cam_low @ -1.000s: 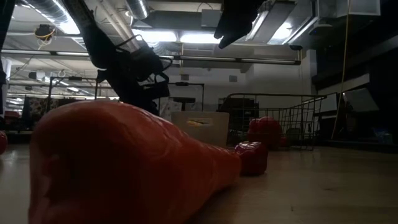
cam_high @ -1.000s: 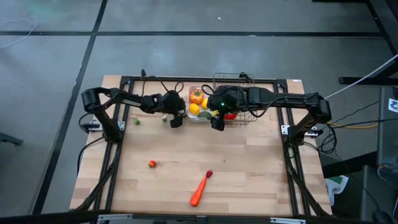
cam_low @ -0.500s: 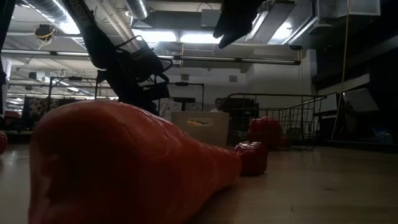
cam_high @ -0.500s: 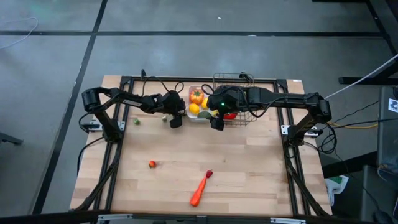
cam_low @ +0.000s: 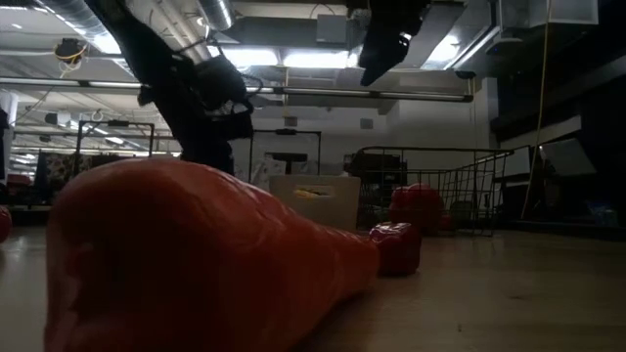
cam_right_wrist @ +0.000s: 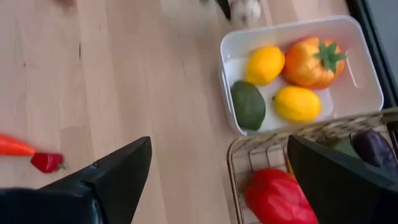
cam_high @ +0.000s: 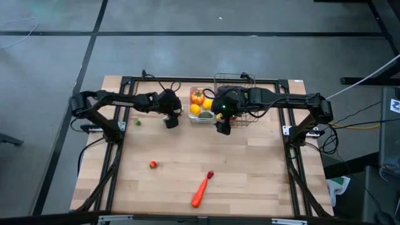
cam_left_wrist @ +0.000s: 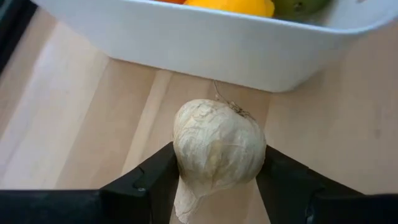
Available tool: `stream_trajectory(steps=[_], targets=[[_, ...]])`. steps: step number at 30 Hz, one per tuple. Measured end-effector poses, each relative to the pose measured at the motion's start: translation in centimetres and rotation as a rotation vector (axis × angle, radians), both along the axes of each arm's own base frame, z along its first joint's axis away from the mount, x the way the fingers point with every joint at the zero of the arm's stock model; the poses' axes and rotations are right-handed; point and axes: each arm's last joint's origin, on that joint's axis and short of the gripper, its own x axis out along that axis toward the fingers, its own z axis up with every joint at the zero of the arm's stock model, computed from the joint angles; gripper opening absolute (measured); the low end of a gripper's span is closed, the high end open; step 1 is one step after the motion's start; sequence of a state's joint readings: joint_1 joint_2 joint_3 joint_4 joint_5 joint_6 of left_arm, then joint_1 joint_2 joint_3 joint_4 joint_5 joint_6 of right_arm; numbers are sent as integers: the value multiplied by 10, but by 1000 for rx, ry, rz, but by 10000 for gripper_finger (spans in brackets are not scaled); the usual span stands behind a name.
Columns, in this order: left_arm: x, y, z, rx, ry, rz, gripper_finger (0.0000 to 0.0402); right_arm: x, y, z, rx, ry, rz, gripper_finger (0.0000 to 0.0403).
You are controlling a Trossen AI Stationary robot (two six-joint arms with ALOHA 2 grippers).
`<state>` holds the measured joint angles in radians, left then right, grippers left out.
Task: Sort produce into baskets
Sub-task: Put the white garlic into the gold wire basket
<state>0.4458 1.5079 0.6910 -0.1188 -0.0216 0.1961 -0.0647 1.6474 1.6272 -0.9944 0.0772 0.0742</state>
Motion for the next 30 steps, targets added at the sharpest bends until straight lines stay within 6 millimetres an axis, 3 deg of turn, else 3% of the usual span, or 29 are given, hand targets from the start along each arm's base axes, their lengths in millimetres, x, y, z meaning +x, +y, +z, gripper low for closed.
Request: stream_trajectory(steps=[5,9,16,23,30], targets=[[-13,-6,29,15,-64,16,190,-2,0,-1,4,19,-4,372],[-19,-9,57,30,-222,70,190,-1,0,-1,4,14,-6,372],[-6,-15,91,32,-579,111,190,-1,0,11,2,-23,-6,372],[23,-27,100,3,-866,62,190,-4,0,46,-3,-107,-6,372],[58,-42,83,-35,-1046,-12,189,-9,1,75,-9,-194,-6,372]])
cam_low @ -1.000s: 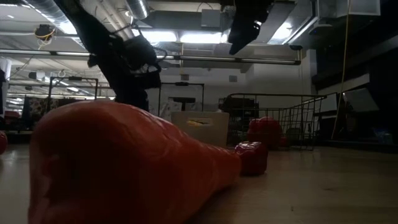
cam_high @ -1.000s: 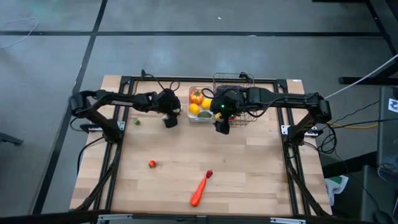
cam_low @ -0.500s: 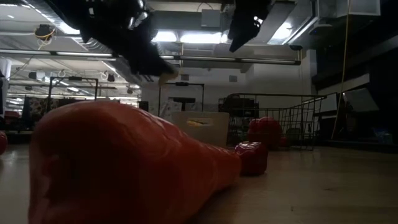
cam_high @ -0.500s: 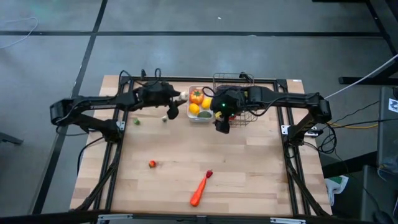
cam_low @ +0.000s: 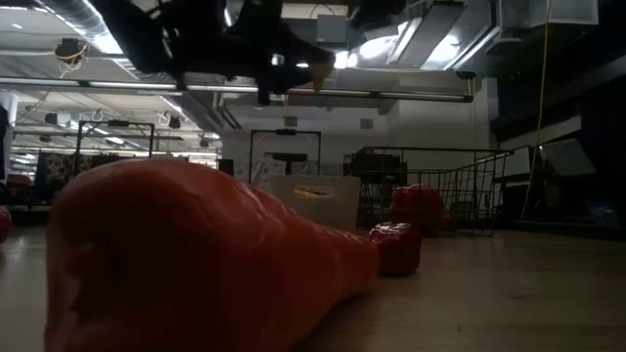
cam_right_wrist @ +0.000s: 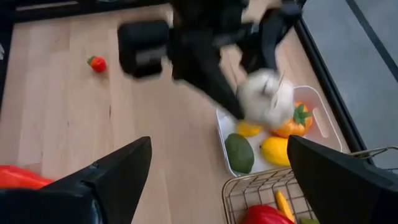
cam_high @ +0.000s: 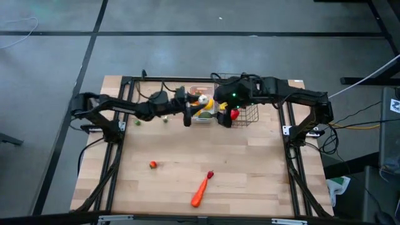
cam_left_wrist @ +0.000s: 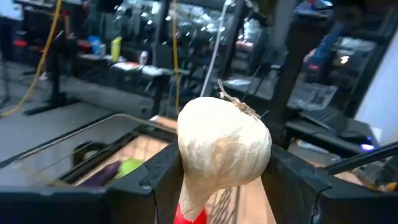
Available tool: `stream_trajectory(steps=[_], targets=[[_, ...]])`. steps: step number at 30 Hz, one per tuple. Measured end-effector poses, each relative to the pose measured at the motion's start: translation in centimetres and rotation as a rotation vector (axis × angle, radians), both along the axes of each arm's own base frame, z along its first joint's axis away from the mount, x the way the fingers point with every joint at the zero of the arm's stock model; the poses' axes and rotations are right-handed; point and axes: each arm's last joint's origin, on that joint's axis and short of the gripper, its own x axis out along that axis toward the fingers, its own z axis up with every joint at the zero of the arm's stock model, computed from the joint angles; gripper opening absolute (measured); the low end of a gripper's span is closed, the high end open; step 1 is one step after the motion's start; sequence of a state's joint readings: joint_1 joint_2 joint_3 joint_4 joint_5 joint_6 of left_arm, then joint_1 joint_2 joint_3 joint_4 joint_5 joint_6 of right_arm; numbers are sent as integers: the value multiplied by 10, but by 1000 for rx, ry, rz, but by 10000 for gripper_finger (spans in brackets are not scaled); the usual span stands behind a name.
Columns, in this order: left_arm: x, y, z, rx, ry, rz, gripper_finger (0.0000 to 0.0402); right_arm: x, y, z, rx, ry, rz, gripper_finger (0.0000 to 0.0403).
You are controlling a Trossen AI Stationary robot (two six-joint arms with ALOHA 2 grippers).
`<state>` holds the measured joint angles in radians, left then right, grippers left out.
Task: Sort produce into baskets
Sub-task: Put the white garlic into the gold wire basket
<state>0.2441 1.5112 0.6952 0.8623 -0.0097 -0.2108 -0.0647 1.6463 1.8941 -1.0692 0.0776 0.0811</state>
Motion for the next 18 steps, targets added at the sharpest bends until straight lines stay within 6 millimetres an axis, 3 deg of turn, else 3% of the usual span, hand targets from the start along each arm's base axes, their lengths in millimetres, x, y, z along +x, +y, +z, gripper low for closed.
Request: stream_trajectory(steps=[11,18], targets=[[74,-6,-24,59,21,-60,189,-1,0,3,-1,-5,0,372],[93,1,-42,29,103,-52,189,-1,0,2,-1,-4,0,372]])
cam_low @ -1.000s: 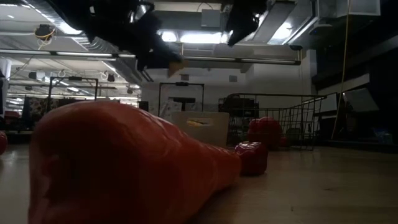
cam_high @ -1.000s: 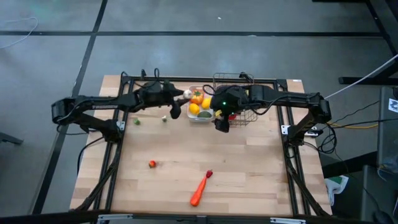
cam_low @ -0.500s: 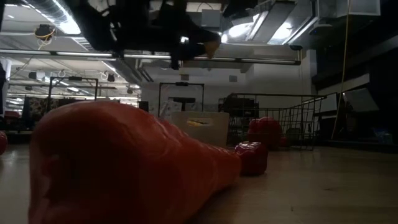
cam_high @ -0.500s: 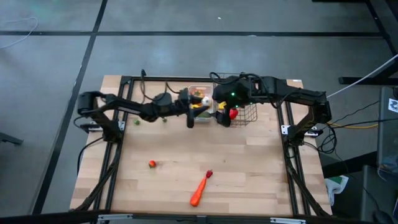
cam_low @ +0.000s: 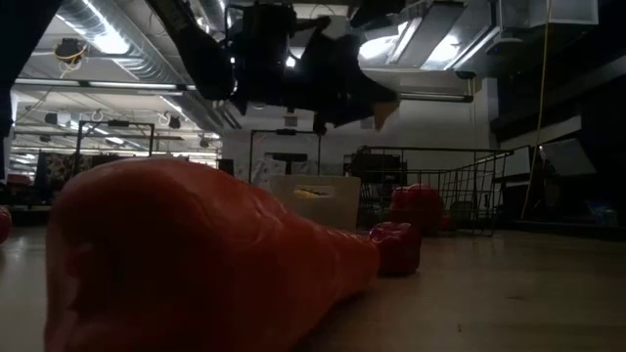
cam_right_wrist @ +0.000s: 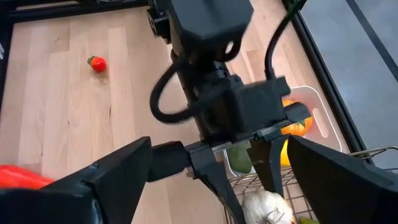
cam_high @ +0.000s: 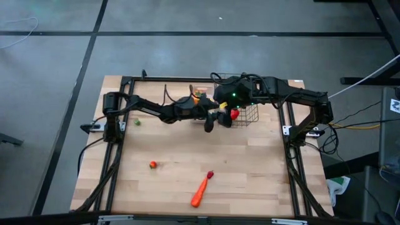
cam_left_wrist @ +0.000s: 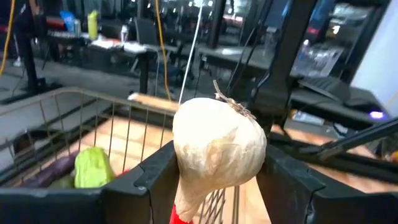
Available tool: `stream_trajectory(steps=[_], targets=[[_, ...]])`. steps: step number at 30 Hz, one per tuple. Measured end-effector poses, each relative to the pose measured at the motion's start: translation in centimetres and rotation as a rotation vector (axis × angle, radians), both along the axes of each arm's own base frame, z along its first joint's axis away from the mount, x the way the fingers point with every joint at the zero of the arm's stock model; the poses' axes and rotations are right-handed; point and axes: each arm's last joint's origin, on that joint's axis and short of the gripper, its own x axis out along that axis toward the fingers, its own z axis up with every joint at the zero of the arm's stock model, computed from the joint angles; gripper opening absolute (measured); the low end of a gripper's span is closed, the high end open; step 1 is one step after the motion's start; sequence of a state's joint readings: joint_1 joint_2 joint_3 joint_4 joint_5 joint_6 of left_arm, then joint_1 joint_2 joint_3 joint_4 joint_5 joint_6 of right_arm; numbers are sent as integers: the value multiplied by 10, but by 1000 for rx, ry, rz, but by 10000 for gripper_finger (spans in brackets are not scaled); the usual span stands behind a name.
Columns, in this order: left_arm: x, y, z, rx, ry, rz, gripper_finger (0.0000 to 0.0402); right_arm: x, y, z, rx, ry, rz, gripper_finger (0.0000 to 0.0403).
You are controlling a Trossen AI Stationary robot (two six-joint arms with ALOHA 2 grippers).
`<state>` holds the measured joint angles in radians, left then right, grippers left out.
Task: Sort produce into baskets
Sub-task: Put the white garlic into the gold wire basket, then put the red bell pepper into the gold wire basket
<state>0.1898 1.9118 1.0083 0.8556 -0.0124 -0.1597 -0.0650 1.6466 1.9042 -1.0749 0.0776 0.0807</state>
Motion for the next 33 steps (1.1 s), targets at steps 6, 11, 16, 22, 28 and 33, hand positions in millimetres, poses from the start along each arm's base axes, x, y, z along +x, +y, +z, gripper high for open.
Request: stream_trajectory(steps=[6,11,16,22,28,33], targets=[[-1,-1,-10,30,115,-7,189,0,0,0,0,0,0,372],[-2,-2,-16,79,185,-18,189,0,0,0,0,0,0,372],[-1,-2,-15,95,187,-20,203,0,0,0,0,0,0,372],[-2,-2,-16,95,190,-20,252,0,0,0,0,2,0,372],[-2,1,-14,96,187,-14,270,-4,3,-5,31,63,30,372],[-7,3,1,104,157,-4,271,-6,22,-7,30,102,87,372]])
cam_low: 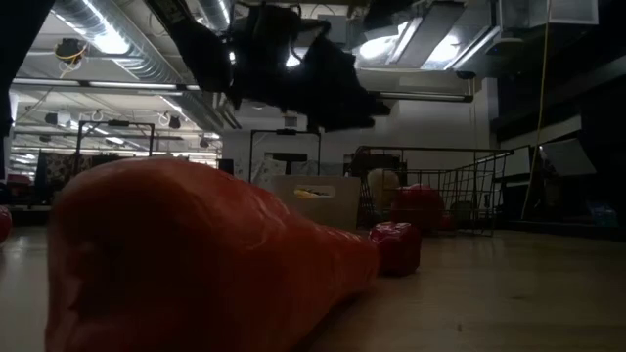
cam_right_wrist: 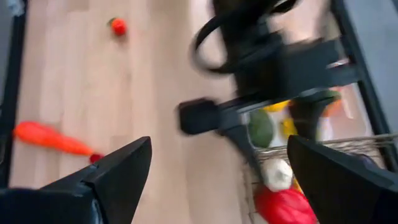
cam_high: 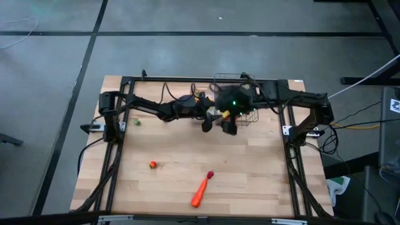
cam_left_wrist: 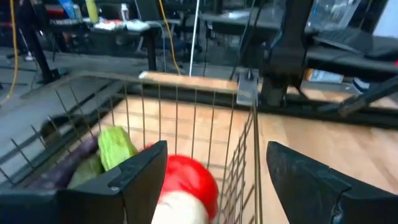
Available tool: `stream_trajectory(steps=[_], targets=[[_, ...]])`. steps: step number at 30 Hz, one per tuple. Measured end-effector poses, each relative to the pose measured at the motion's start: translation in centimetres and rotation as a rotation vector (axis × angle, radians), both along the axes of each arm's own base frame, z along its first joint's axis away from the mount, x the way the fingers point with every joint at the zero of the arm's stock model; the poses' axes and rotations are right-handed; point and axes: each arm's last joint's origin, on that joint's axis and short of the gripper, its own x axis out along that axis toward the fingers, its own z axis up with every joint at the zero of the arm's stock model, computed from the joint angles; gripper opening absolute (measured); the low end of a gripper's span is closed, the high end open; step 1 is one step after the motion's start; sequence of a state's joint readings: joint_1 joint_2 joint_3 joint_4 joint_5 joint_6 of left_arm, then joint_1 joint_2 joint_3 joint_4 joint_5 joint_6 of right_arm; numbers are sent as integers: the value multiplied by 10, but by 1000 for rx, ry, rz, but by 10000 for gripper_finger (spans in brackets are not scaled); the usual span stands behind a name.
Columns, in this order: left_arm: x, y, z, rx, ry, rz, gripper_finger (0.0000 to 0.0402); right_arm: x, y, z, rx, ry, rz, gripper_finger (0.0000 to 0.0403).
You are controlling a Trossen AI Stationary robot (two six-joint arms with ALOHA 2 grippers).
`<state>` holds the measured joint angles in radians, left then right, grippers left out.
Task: Sort produce into baskets
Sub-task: Put the red bell pepper into the gold wire basket
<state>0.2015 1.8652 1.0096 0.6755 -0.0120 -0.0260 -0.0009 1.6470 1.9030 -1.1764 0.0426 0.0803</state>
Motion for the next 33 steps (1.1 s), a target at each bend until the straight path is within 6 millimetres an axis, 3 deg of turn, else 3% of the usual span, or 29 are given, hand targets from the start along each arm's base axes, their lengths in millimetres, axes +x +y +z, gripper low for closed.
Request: stream_trajectory(steps=[8,15,20,26,33], targets=[[-25,-4,47,-6,34,2,272,-2,44,-5,-59,42,106,372],[-74,-25,96,-94,149,-14,272,8,86,-31,-106,161,244,372],[-111,-52,118,-193,220,-54,272,25,114,-61,-146,237,345,372],[-142,-87,134,-337,253,-125,272,48,141,-111,-197,371,440,372],[-150,-116,138,-400,237,-136,272,73,155,-172,-235,508,499,372]])
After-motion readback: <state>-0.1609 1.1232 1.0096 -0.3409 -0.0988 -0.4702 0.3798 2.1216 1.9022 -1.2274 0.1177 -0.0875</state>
